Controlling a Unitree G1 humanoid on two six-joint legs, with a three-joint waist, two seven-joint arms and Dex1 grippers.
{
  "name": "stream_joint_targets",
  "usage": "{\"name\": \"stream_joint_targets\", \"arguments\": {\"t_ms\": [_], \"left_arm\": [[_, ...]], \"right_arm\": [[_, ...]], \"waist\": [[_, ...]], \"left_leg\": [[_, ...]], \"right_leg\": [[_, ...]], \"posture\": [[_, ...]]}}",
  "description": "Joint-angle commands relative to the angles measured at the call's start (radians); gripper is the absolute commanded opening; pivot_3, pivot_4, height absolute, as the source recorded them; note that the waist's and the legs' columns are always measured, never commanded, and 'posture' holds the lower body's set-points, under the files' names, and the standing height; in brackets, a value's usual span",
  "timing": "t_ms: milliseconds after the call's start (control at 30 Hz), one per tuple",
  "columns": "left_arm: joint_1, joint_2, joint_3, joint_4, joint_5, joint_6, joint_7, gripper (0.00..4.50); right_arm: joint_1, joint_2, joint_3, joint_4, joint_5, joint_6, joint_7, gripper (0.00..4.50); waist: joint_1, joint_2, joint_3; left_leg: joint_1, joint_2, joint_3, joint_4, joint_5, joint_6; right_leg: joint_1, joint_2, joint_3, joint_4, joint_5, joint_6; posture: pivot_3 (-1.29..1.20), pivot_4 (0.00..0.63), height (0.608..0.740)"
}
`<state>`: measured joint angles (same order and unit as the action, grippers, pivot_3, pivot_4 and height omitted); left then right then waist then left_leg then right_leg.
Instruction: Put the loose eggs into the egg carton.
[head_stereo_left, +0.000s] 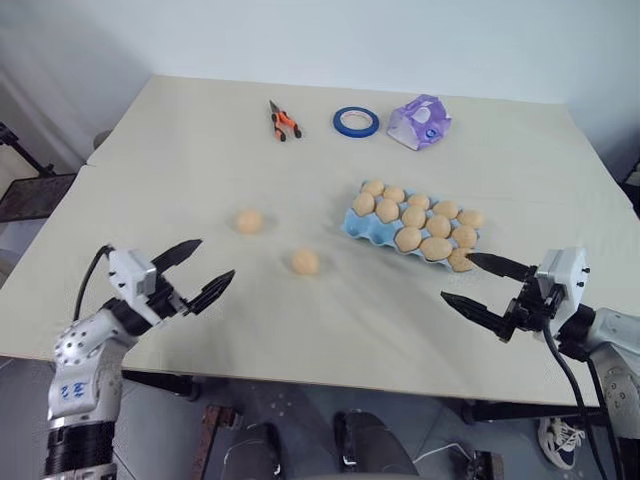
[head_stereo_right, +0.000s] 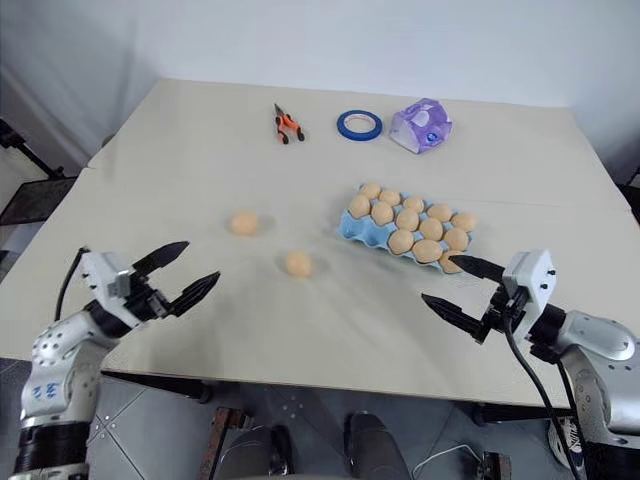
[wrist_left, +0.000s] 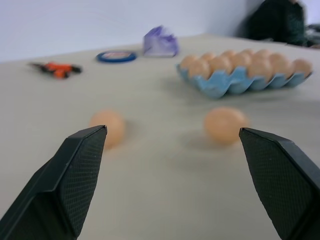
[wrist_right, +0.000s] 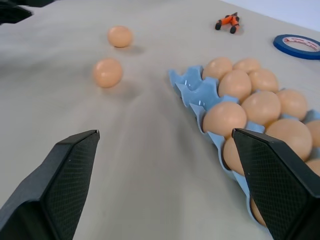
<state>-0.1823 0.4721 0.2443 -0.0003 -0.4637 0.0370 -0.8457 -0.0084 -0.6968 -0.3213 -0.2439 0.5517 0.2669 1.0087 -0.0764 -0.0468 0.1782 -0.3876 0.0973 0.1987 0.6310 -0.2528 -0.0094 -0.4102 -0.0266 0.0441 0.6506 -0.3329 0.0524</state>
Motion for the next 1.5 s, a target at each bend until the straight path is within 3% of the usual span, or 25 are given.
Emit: {"name": "stream_joint_targets", "arguments": {"t_ms": [33, 467, 833, 1033, 1067, 1300, 1500], "left_arm": [[-0.069, -0.024, -0.07, 0.003, 0.032, 0.013, 0.018, 4.5], [-0.29, -0.117, -0.301, 0.236, 0.242, 0.081, 0.109, 4.5], [-0.39, -0.148, -0.36, 0.415, 0.375, 0.023, 0.158, 4.5], [-0.406, -0.169, -0.349, 0.455, 0.378, -0.028, 0.16, 2.54], [-0.41, -0.172, -0.346, 0.463, 0.377, -0.034, 0.163, 2.39], [-0.427, -0.187, -0.314, 0.469, 0.322, -0.036, 0.111, 2.14], [-0.514, -0.114, -0.221, 0.47, 0.166, -0.043, -0.121, 2.14]], "right_arm": [[0.004, 0.007, -0.012, -0.033, 0.006, -0.02, -0.019, 4.44], [0.068, 0.032, -0.022, -0.085, 0.003, -0.053, -0.081, 4.44], [0.113, 0.043, -0.029, -0.122, 0.001, -0.058, -0.128, 4.44], [0.11, 0.044, -0.023, -0.119, -0.004, -0.06, -0.142, 4.5], [0.107, 0.044, -0.021, -0.117, -0.005, -0.06, -0.145, 4.5], [0.093, 0.041, -0.013, -0.105, -0.008, -0.062, -0.154, 4.5], [0.095, 0.043, -0.016, -0.103, -0.012, -0.063, -0.159, 4.5]], "waist": [[0.001, 0.0, 0.0], [-0.003, 0.0, 0.0], [0.001, 0.0, 0.0], [0.005, 0.0, 0.0], [0.006, 0.0, 0.0], [0.02, 0.0, 0.0], [0.021, 0.0, 0.0]], "left_leg": [[0.0, 0.0, 0.0, 0.0, 0.0, 0.0], [0.0, 0.001, 0.0, 0.0, 0.003, -0.002], [0.0, 0.001, 0.0, 0.0, 0.002, -0.003], [0.0, 0.001, 0.0, 0.001, 0.001, -0.003], [0.0, 0.001, 0.0, 0.001, 0.001, -0.003], [0.0, 0.0, 0.0, 0.001, 0.001, -0.003], [-0.001, 0.001, 0.0, 0.0, 0.002, -0.003]], "right_leg": [[0.0, 0.0, 0.0, -0.001, 0.001, 0.002], [-0.001, 0.002, 0.0, 0.001, -0.001, 0.006], [-0.001, 0.001, 0.0, 0.001, -0.001, 0.006], [-0.001, 0.001, 0.0, 0.002, -0.001, 0.006], [-0.001, 0.001, 0.0, 0.002, -0.001, 0.006], [-0.001, 0.001, 0.0, 0.002, -0.001, 0.006], [-0.002, 0.002, -0.001, 0.002, -0.001, 0.005]], "posture": [[0.0, 0.15, 0.74], [0.0, 0.15, 0.74], [0.0, 0.15, 0.74], [0.0, 0.15, 0.74], [0.0, 0.15, 0.74], [0.0, 0.15, 0.74], [0.0, 0.15, 0.74]]}}
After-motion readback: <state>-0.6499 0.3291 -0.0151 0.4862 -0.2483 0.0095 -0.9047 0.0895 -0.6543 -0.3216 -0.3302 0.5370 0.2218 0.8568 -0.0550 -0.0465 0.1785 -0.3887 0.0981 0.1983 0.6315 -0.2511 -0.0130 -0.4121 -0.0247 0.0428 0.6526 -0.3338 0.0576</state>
